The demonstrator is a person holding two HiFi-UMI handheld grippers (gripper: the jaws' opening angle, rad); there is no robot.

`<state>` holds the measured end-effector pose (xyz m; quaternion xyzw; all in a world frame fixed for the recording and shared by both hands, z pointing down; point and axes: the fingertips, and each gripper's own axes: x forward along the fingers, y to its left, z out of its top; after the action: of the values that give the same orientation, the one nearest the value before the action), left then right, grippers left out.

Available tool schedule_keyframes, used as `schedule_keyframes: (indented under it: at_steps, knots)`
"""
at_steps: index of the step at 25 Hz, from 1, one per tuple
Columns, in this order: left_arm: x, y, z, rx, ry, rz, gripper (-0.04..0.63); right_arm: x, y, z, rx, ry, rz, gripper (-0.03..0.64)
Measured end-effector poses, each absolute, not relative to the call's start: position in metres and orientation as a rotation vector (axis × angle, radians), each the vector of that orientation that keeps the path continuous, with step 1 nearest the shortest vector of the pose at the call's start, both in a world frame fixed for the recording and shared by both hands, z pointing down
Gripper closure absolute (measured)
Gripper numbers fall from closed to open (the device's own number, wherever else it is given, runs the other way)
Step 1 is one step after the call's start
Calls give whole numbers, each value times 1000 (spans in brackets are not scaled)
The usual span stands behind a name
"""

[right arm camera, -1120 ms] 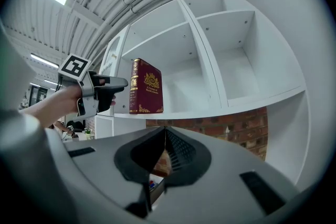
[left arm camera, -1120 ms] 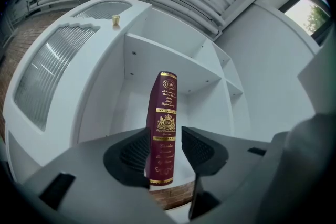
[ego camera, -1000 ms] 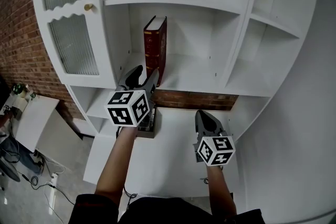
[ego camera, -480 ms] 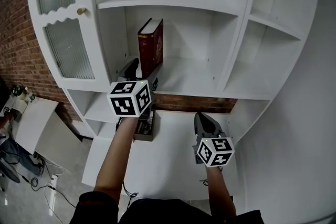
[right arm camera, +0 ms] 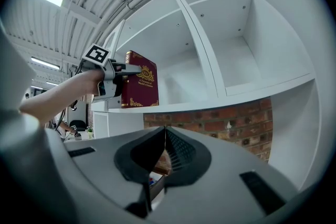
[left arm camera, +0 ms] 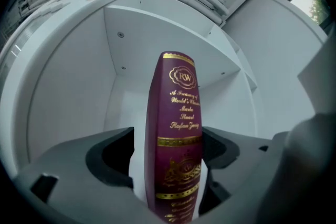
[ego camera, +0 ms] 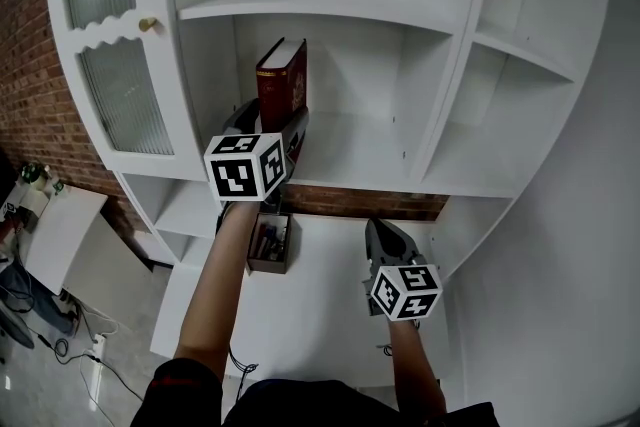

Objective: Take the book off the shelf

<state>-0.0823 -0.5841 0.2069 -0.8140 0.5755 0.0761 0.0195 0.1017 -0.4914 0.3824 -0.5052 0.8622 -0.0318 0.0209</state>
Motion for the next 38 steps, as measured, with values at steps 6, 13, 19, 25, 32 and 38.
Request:
schedule_keyframes:
  at_steps: [6,13,19,25,32,38]
  knots:
    - [-80,-598,215,-2533,1817,187,229,101,-496,386,-1557,2688,-105,597]
    - [-78,-606,217,-2511,1844,119,230,102,-500,390,-1558,2680,-124,597]
    - [-75,-608,218,-2512,1828,105,272,101,-501,391,-1560,2684,-128,597]
    - [-75,-609,217,-2509,1826,91,318,105,-501,389,-1569,2675,-128,597]
    - [-77,-607,218,-2501,1853,119,333,105,-498,390,-1567,2678,-129,597]
    - [-74,-604,217,-2504,1839,111,347,106,-496,388,-1565,2676,-122,597]
